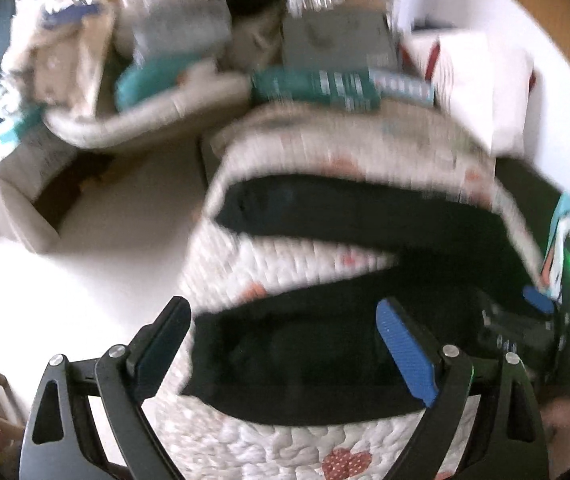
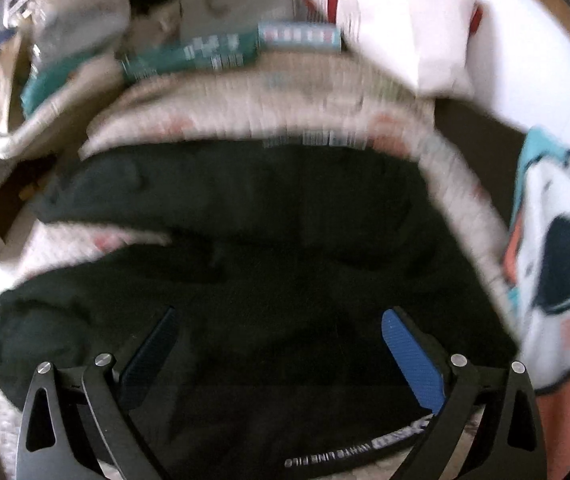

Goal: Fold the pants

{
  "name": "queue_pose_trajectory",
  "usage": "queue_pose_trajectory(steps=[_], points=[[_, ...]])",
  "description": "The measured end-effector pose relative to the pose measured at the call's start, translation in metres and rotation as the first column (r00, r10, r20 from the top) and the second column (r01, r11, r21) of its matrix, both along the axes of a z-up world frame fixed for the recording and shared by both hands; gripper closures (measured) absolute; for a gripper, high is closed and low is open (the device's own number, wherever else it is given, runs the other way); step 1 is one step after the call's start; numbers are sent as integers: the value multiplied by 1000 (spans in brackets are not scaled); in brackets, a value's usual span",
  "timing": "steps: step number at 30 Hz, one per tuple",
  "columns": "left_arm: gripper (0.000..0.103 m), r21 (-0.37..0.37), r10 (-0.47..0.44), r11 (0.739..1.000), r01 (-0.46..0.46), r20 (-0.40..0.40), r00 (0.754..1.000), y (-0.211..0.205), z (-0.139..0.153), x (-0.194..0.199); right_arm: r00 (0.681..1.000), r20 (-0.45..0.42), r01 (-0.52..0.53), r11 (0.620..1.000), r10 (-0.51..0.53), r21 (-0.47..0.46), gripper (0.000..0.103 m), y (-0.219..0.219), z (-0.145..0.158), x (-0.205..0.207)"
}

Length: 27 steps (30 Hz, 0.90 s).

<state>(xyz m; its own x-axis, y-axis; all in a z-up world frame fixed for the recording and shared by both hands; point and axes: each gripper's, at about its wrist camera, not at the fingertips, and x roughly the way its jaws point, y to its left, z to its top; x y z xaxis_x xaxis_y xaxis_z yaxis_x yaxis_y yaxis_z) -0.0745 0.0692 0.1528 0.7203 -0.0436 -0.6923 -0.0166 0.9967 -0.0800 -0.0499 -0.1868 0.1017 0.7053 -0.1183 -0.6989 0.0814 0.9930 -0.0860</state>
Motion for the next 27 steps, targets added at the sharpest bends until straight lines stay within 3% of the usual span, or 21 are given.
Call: queue_pose_trajectory(steps=[4,7,13,18,22,27], points=[[9,18,25,999,-28,180,983,6,65,-25,986,159,-34,998,40,-43,1,13,52,-30],[9,45,18,998,-33,296,955,6,109,-44,965,254,-52,997,65,-56,1,16,89,-44],[0,50,6,998,-28,400,916,5,164,-57,943,309,-103,990,127,-93,1,20,136,-58],[0,69,-12,997,-19,421,907,-1,177,-50,948,299,-77,992,104,-101,0,10,151,-51],[0,66,-24,998,-1,379,925,-7,167,-26,959,261,-80,989,111,-125,0,5,150,-35],[0,38,-27,999,17,275,961,-7,130,15,963,209,-129,971,171,-201,0,10,135,-9]])
